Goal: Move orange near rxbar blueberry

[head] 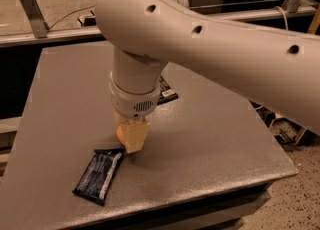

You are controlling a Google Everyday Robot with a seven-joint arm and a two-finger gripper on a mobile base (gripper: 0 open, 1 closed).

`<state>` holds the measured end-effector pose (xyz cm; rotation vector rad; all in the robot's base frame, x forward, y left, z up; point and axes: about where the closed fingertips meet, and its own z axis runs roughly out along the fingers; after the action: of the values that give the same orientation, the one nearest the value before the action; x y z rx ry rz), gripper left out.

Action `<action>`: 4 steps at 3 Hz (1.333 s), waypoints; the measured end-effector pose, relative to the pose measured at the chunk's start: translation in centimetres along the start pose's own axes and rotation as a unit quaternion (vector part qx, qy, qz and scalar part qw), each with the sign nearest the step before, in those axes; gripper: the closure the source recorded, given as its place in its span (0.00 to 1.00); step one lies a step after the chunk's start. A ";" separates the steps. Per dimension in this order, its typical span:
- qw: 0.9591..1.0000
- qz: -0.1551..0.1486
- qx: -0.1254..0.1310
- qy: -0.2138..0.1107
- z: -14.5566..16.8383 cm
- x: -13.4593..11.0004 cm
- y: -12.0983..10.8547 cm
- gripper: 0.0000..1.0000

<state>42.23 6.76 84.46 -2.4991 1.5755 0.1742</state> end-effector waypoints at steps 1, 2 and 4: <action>1.000 0.009 0.006 0.021 0.7 1.3 -0.2 0.28; 1.000 0.008 0.008 0.023 0.6 1.3 -0.1 0.04; 0.998 0.040 0.057 -0.003 -2.7 3.6 1.5 0.00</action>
Offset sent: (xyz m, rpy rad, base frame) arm 0.0070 -0.0092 -0.0092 -0.0309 -0.0225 -0.0218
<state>42.41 2.34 86.26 -2.3495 1.6369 0.1013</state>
